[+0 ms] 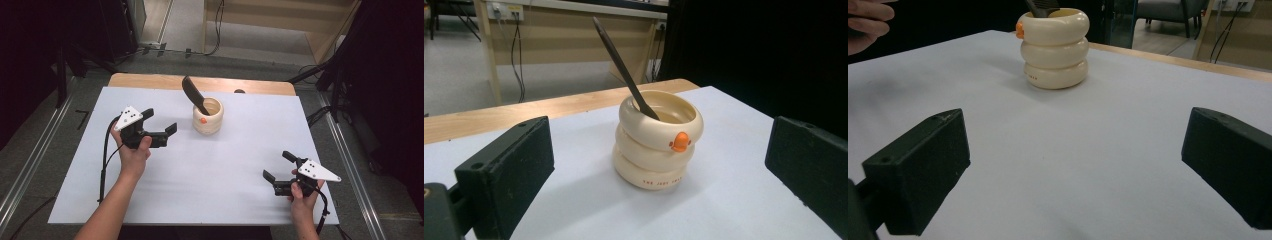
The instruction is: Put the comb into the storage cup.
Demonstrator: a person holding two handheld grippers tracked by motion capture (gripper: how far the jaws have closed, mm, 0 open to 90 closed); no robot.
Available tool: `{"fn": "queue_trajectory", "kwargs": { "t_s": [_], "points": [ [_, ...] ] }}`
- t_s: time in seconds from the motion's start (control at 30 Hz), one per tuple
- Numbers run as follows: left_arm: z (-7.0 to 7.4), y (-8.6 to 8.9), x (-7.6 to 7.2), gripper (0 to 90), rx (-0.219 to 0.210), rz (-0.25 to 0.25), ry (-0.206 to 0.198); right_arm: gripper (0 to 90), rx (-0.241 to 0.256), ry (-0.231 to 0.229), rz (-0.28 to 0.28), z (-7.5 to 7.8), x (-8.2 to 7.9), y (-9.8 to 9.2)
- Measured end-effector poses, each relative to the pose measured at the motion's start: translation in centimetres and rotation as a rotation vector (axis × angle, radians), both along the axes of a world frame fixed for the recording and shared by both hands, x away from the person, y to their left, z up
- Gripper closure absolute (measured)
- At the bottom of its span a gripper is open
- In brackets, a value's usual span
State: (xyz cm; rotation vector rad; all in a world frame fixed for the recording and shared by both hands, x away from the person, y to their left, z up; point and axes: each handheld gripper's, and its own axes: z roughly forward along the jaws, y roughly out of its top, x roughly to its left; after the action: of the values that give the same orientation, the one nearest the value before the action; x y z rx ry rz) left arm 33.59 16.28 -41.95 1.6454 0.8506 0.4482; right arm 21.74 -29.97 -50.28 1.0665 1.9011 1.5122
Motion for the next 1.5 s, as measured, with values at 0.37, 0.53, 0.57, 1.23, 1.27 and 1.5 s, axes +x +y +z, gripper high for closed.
{"fn": "queue_trajectory", "kwargs": {
  "t_s": [0.37, 0.53, 0.57, 1.23, 1.27, 1.5],
  "points": [
    [-0.6, 1.8, -1.5, 0.0, -0.017, 0.027, 0.002, 0.0, -0.002, -0.005, 0.002, 0.0, 0.0, 0.0],
    [-0.9, 2.5, -2.2, 0.0, -0.023, 0.029, 0.005, 0.0, -0.003, -0.007, 0.002, 0.1, 0.0, 0.1],
    [-1.0, 2.7, -2.3, 0.0, -0.025, 0.03, 0.004, 0.0, -0.002, -0.006, 0.002, 0.1, 0.0, 0.0],
    [-1.8, 5.7, -4.7, 0.0, -0.021, 0.044, 0.006, 0.0, -0.005, -0.006, -0.003, 0.1, 0.0, 0.1],
    [-1.8, 5.8, -4.8, 0.0, -0.021, 0.046, 0.006, 0.0, -0.005, -0.006, -0.004, 0.1, 0.0, 0.1],
    [-2.0, 6.9, -5.5, 0.0, -0.014, 0.056, 0.001, 0.0, -0.006, -0.004, -0.003, 0.1, -0.1, 0.2]
  ]
}}
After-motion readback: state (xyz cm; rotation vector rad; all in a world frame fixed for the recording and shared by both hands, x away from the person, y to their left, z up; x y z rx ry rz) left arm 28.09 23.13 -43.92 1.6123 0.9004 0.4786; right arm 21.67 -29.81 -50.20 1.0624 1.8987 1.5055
